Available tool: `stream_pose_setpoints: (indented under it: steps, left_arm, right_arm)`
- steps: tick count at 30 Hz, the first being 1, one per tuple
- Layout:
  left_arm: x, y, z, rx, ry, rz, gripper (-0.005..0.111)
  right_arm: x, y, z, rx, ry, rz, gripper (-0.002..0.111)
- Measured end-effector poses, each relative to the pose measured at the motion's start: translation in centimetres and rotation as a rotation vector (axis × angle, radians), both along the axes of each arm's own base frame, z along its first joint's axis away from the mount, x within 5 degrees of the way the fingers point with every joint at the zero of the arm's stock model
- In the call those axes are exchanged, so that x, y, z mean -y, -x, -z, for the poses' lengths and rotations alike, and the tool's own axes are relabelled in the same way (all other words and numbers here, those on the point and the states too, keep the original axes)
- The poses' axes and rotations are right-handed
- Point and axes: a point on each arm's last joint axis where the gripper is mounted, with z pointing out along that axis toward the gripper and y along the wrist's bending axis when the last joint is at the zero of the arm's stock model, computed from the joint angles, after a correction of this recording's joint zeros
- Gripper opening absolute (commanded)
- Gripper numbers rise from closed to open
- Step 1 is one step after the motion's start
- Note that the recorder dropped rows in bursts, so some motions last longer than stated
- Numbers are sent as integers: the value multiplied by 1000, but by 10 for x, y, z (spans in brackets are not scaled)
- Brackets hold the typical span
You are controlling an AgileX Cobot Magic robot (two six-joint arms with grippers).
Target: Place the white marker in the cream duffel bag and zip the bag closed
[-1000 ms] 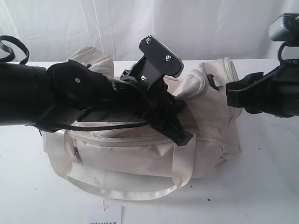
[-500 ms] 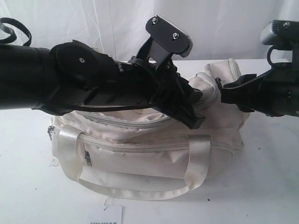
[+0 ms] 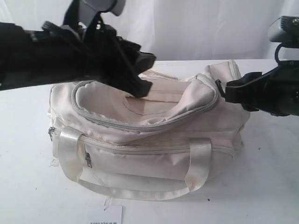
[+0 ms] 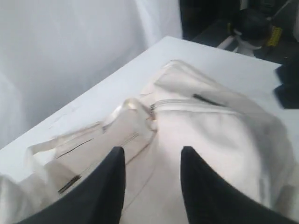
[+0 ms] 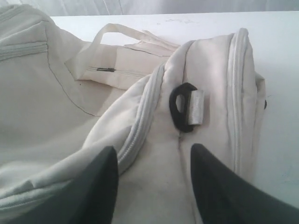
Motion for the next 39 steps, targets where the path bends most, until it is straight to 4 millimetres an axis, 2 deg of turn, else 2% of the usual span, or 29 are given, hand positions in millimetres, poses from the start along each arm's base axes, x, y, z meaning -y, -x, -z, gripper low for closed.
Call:
stream_pose_setpoints:
  steps: [2, 4, 7, 11, 14, 18, 21, 24, 29, 31, 33, 35, 37, 39]
  left_arm:
    - [-25, -9, 6, -8, -1, -101, 44]
    - [-34, -18, 9, -22, 7, -155, 44]
    - [-27, -27, 15, -46, -10, -138, 44]
    - [-24, -44, 40, -68, -84, -171, 44]
    - [-25, -50, 44, -54, -96, -209, 44]
    - [-26, -51, 43, -40, -95, -230, 44]
    - [-28, -53, 44, -29, -99, -253, 44]
    - [-28, -57, 49, -27, -109, -276, 44]
    - [-29, -67, 66, -57, -149, -294, 44]
    - [-39, -77, 78, -86, -177, -331, 44]
    - [-58, -87, 86, -115, -198, -395, 44]
    - [-81, -91, 98, -157, -216, -477, 40]
    - [-107, -87, 117, -232, -232, -552, 36]
    - [-120, -81, 130, -278, -248, -581, 36]
  right_arm:
    - [1, -2, -2, 32, -5, 14, 46]
    - [2, -5, -8, 95, -16, 41, 46]
    - [1, -13, -14, 119, -21, 50, 46]
    - [-6, -36, -10, 94, -11, 54, 45]
    - [-15, -53, -16, 106, 10, 28, 36]
    - [-38, -79, -19, 117, 39, -32, 27]
    - [-48, -97, -5, 75, 54, -46, 17]
    - [-56, -113, 20, -5, 81, -58, 8]
    - [-63, -123, 51, -108, 110, -77, 3]
    - [-64, -125, 57, -121, 126, -84, 3]
    - [-62, -125, 58, -131, 137, -87, 3]
    - [-51, -129, 60, -159, 140, -63, 3]
    - [-29, -136, 68, -218, 150, -19, 3]
    - [-14, -139, 70, -244, 149, 13, 3]
